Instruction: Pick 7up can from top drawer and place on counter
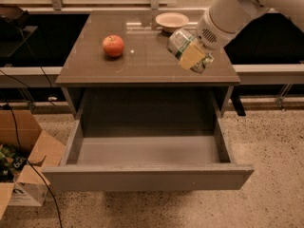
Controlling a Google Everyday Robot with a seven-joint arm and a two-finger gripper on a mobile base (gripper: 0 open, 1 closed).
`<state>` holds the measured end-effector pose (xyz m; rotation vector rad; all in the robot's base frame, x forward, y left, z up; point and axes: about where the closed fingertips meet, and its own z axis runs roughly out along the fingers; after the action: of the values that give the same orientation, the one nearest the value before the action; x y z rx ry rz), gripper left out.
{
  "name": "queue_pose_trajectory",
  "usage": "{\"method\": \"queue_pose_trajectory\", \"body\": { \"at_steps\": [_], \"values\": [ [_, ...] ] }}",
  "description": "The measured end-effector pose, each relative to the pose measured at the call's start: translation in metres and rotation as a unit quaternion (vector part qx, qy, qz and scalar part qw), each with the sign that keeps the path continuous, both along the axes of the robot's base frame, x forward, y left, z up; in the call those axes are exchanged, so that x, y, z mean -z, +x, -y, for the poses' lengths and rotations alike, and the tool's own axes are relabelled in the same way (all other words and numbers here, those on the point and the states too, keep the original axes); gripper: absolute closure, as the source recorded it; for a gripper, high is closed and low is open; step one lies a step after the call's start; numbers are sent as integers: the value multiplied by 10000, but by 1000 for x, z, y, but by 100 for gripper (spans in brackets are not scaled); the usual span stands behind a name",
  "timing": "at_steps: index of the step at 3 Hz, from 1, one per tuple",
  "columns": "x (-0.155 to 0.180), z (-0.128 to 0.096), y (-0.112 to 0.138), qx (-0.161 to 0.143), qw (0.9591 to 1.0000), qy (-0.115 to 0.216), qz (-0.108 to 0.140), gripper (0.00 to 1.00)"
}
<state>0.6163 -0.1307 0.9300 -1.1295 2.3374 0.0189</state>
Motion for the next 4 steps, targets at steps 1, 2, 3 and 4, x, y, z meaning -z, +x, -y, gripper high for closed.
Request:
{"method": "queue_pose_trajectory", "body": {
  "at_steps": [1,2,3,4],
  "values": [
    [-3,1,48,-53,10000,-20,67,100],
    [18,2,87,-46,9999,-42,-121,85],
    [52,1,116,-15,9989,-13,-477,61],
    [75,-5,131,-40,9974,7,-719,37]
  ]
}}
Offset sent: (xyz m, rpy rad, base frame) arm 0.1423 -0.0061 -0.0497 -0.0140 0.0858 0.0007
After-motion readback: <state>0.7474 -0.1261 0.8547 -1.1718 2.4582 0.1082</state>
